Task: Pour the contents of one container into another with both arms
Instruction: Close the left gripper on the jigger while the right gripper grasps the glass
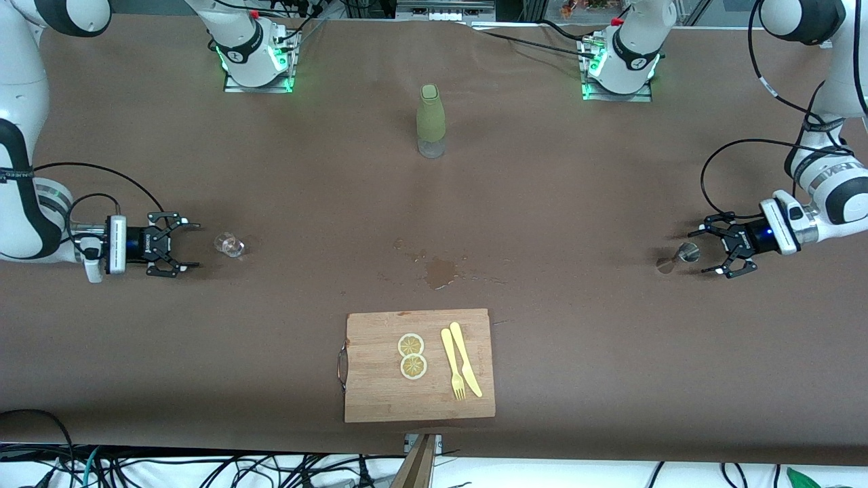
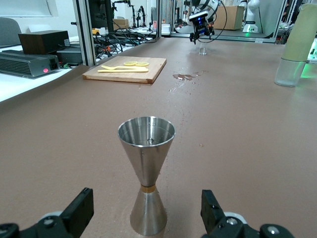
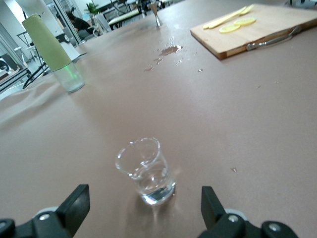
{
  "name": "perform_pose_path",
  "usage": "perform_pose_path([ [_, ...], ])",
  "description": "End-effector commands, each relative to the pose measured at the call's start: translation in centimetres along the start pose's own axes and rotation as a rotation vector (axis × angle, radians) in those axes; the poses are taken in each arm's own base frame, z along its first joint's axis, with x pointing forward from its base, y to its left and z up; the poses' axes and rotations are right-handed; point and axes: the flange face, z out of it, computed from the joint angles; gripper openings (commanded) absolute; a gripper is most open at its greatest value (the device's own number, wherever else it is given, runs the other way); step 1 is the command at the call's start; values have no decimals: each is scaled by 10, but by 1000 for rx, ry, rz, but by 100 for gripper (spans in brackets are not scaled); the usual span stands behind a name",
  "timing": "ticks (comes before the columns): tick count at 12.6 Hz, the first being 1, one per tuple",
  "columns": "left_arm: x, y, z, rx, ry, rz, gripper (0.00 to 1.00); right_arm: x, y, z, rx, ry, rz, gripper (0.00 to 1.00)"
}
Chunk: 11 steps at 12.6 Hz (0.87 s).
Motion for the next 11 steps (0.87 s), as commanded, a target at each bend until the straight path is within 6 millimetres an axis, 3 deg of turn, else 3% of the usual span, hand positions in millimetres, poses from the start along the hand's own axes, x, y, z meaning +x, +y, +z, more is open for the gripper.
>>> perform_pose_path([
  [1, -4, -1, 20, -2, 49, 48, 96, -15, 6, 14, -32, 66, -48, 100],
  [6, -3, -3, 59, -8, 117, 63, 95, -22, 10, 38, -17, 78, -86, 100],
  [11, -6, -5, 71, 16, 146, 49, 88, -19, 11, 54, 15, 81, -145, 100],
])
